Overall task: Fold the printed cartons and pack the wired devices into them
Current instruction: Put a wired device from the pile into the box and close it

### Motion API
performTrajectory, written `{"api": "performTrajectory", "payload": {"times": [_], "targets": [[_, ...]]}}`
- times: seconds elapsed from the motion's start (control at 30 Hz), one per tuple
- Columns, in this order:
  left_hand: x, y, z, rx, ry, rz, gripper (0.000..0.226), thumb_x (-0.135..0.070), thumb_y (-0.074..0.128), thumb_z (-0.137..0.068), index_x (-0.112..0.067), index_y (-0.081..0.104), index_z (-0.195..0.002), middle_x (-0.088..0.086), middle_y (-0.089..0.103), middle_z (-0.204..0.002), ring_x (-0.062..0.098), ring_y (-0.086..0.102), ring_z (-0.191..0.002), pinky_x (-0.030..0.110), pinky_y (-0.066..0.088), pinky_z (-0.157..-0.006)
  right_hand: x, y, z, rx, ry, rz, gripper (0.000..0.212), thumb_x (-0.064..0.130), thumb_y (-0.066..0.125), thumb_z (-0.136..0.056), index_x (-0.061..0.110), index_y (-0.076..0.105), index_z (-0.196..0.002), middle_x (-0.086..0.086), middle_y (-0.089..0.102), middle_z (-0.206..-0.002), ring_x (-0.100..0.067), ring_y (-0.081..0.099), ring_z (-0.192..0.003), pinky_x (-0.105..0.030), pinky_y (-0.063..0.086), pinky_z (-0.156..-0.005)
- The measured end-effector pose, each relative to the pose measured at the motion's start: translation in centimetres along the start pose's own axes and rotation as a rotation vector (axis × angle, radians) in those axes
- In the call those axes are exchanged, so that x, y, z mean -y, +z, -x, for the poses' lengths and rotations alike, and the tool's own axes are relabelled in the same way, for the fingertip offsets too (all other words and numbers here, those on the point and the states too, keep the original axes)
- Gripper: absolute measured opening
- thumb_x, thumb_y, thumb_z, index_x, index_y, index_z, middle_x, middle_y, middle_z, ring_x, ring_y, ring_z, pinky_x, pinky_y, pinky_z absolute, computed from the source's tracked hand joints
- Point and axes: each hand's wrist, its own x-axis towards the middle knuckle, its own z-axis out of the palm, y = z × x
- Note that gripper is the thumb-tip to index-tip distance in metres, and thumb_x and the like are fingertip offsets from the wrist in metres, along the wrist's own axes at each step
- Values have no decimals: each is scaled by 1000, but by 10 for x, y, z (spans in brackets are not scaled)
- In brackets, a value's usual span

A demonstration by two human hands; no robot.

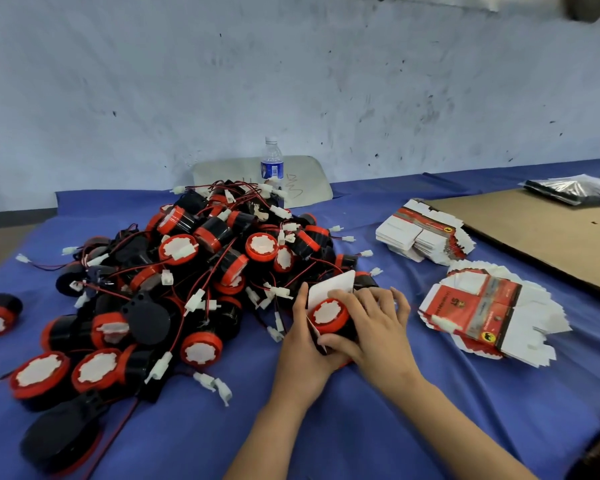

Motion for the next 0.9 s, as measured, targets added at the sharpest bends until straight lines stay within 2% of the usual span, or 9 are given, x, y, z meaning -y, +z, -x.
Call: {"api": "performTrajectory", "payload": {"times": [0.13, 0.27, 0.33, 0.43, 0.57, 0.63, 0.73, 0.8, 0.9], "targets": [[-3, 2, 1, -15, 9, -1, 116, -40, 85, -60, -48, 9, -147, -32, 42, -127, -29, 38, -110, -3, 37, -81, -5, -2, -1, -2, -23, -98, 60, 71, 41, -79, 25, 67, -109, 12, 66, -94, -16, 40, -112, -40, 16, -103], [-3, 2, 1, -14, 10, -7, 115, -38, 88, -62, -50, 9, -146, -23, 44, -139, -14, 44, -121, 2, 40, -88, -14, -6, -4, 95, -21, -260, 49, 63, 56, -81, 27, 60, -113, 25, 50, -108, -6, 29, -119, -14, 2, -102], [-4, 2, 1, -7, 16, -3, 115, -40, 88, -62, -48, 9, -147, -25, 45, -138, -15, 45, -119, 2, 40, -86, -22, -8, -6, 190, -20, -276, 41, 52, 64, -85, 28, 55, -117, 24, 38, -119, -1, 26, -121, -9, -5, -101], [-5, 2, 2, 6, 15, 8, 113, -42, 87, -64, -48, 10, -147, -29, 47, -134, -15, 46, -118, 3, 40, -86, -28, -10, -10, 319, -52, -306, 37, 41, 65, -88, 28, 48, -118, 26, 37, -128, 11, 21, -128, -20, -1, -106], [-8, 2, 4, -8, -4, -24, 107, -50, 83, -64, -60, 7, -139, -25, 49, -134, -7, 48, -120, 12, 45, -87, -31, -13, -12, 410, -58, -313, 34, 33, 70, -84, 29, 41, -102, 37, 35, -114, 29, 17, -113, -32, 3, -109], [-10, 1, 3, -10, -6, -20, 108, -55, 81, -62, -66, 4, -137, -31, 48, -131, -10, 48, -118, 9, 44, -86, -32, -15, -14, 435, -58, -250, 22, 37, 64, -88, 28, 49, -102, 31, 42, -120, 20, 14, -129, -36, -3, -112], [-12, 0, 5, -15, 35, -38, 110, -55, 80, -65, -70, -3, -135, -57, 37, -117, -29, 42, -105, -4, 38, -74, -30, -16, -17, 454, -94, -83, 14, 41, 51, -95, 31, 59, -103, 28, 51, -129, -1, -4, -146, -42, -14, -112], [-15, 1, 7, -23, 91, -92, 107, -50, 79, -71, -69, -3, -137, -52, 34, -119, -24, 44, -99, -4, 37, -73, -28, -19, -18, 461, -73, -93, 18, 40, 49, -97, 34, 64, -105, 33, 48, -130, -3, -4, -146, -45, -14, -112], [-19, 2, 8, -47, 183, -149, 83, -41, 75, -79, -73, 19, -131, -34, 27, -135, -22, 36, -115, -5, 32, -83, -29, -23, -18, 422, -101, -87, 19, 32, 54, -95, 35, 71, -104, 24, 44, -137, -8, 3, -147, -47, -3, -116]]}}
